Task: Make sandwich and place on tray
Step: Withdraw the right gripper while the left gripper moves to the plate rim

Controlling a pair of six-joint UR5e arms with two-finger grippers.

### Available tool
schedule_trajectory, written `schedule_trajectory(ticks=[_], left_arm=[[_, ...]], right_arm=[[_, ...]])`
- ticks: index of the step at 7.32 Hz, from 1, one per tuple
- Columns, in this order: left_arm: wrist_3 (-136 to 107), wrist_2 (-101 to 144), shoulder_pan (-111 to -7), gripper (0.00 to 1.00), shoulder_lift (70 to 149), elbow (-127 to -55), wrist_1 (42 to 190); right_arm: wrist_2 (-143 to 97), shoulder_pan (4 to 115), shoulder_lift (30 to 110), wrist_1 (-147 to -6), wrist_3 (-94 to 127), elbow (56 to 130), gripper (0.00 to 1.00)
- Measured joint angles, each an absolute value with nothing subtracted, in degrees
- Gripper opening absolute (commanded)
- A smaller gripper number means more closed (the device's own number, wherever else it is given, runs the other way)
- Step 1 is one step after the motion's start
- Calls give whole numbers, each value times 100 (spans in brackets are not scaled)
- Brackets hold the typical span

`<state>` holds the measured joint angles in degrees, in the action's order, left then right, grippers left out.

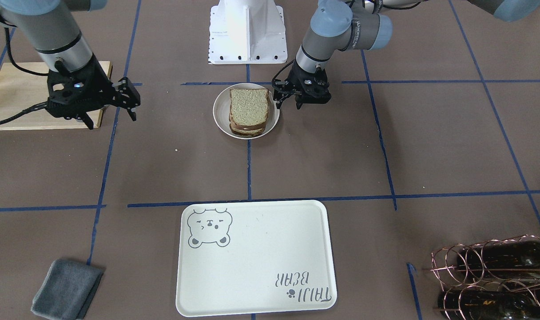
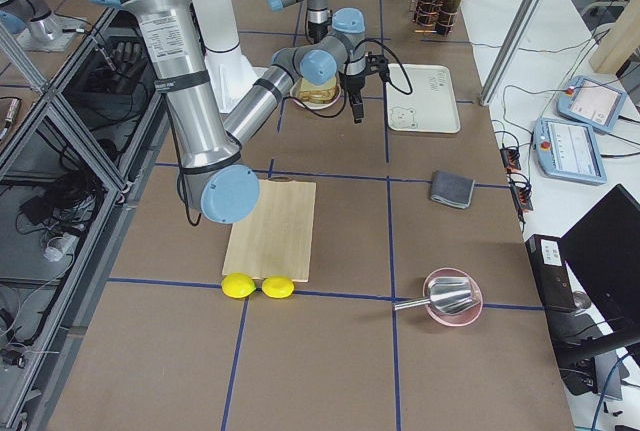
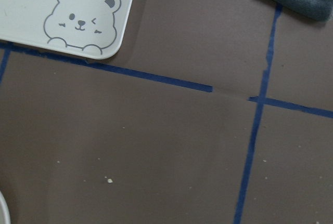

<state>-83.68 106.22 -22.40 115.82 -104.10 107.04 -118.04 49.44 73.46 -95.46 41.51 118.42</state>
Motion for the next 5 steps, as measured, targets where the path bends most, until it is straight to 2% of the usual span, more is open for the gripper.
schedule_trajectory(ticks=[2, 5], left_arm=[[-8367, 10595, -2085, 52, 11702, -10291, 10697], [-8360, 10600, -2018, 30, 11816, -10064, 10741]], right_arm=[[-12133, 5543, 7756, -9580, 3232, 11802, 100], [-12822, 6499, 8290, -9586, 1960, 11607, 100]])
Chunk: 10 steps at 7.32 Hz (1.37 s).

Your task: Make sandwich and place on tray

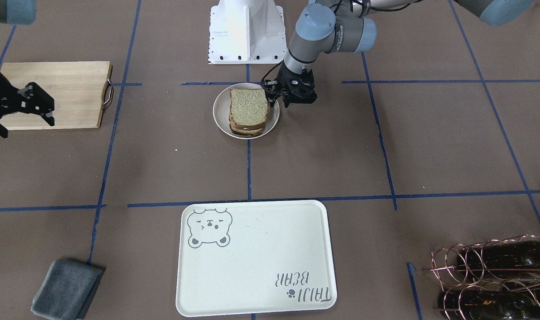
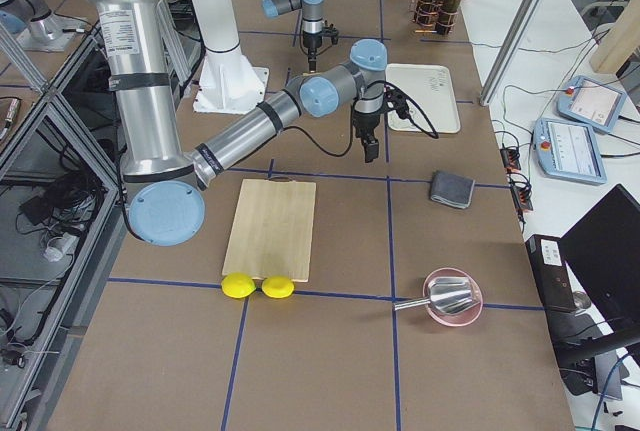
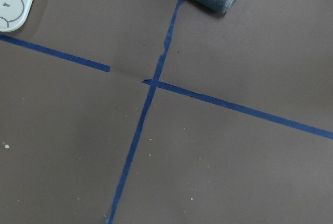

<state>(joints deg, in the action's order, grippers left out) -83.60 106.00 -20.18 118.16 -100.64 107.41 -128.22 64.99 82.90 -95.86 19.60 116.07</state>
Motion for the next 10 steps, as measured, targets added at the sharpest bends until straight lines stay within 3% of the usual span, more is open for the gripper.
schedule_trajectory(ticks=[2, 3, 10], left_arm=[[-8353, 10607, -2009, 7, 11834, -10011, 10755], [-8351, 10610, -2006, 0, 11852, -10000, 10759], [-8285, 11305, -2562, 0, 11907, -10352, 10793]], right_arm=[[-13151, 7078, 8560, -9589, 1079, 11377, 100], [-13241, 7277, 8665, -9587, 728, 11261, 100], [-13486, 8264, 8994, -9581, -1172, 10204, 100]])
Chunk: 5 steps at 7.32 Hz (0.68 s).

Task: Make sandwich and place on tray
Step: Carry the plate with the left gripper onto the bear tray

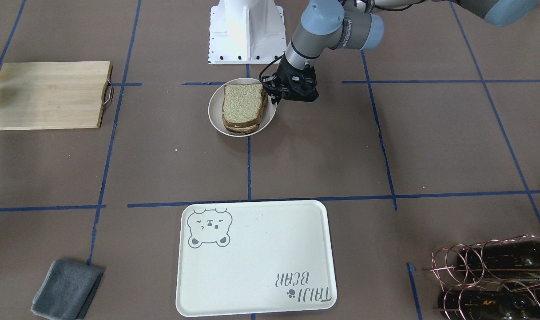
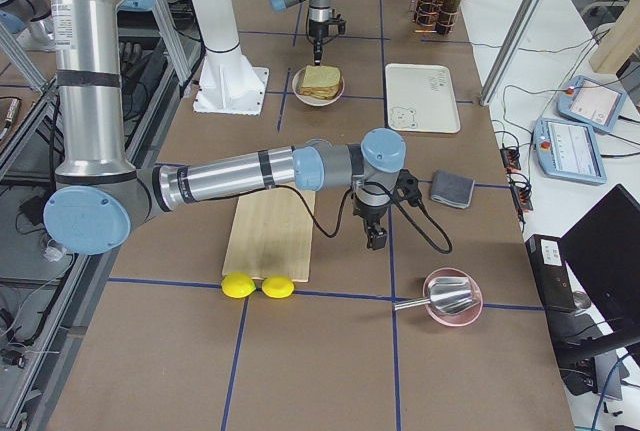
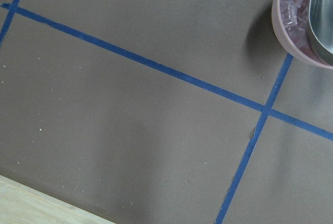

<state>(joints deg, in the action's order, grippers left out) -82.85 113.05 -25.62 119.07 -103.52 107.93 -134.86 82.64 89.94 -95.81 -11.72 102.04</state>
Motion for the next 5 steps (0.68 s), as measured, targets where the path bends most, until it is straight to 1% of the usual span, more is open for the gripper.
schedule_trajectory(ticks=[3, 5], left_arm=[[-8548, 11844, -3135, 0, 11917, -10274, 11315], [-9714, 11917, -3339, 0, 11963, -9964, 12015]], right_arm=[[-13605, 8342, 9134, -9576, -1217, 10146, 100], [-13861, 8467, 9250, -9562, -1154, 10153, 100]])
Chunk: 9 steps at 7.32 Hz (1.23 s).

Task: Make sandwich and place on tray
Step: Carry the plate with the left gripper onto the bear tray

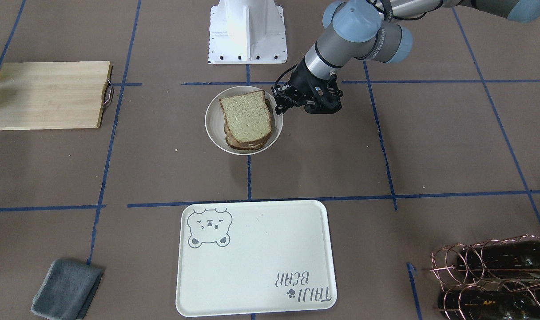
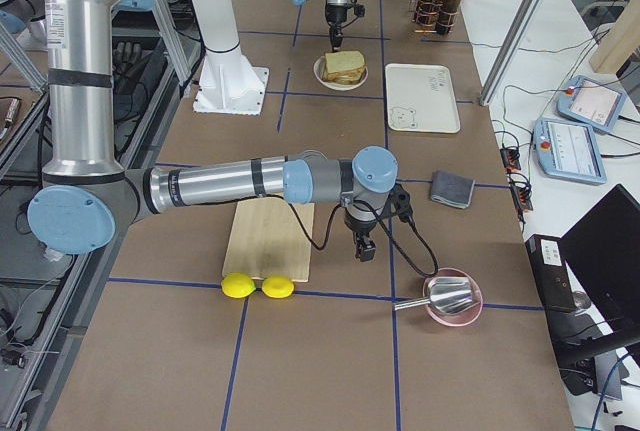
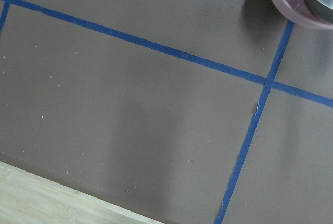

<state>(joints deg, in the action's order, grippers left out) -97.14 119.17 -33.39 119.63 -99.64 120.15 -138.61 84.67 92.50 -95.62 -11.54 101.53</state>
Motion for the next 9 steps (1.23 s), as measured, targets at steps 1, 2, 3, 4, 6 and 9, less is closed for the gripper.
schedule_trajectory(ticks=[1, 2, 3, 4, 6, 9], left_arm=[[-10432, 11907, -3403, 0, 12050, -9676, 12397], [-11006, 11877, -3447, 0, 12193, -9401, 12592], [-11400, 11801, -3492, 0, 12334, -9181, 12672], [-11616, 11694, -3554, 0, 12459, -8994, 12698], [-11861, 11404, -3780, 0, 12950, -8284, 12704], [-12331, 10655, -3934, 0, 13494, -6987, 13246]], right_arm=[[-13874, 8525, 9260, -9557, -1141, 10154, 100], [-13835, 8553, 9281, -9555, -1122, 10149, 100], [-13783, 8574, 9309, -9548, -1024, 10127, 100], [-13738, 8607, 9300, -9533, -805, 10078, 100], [-13687, 8662, 9285, -9511, -463, 9941, 100], [-13692, 8689, 9234, -9502, -388, 9715, 100]])
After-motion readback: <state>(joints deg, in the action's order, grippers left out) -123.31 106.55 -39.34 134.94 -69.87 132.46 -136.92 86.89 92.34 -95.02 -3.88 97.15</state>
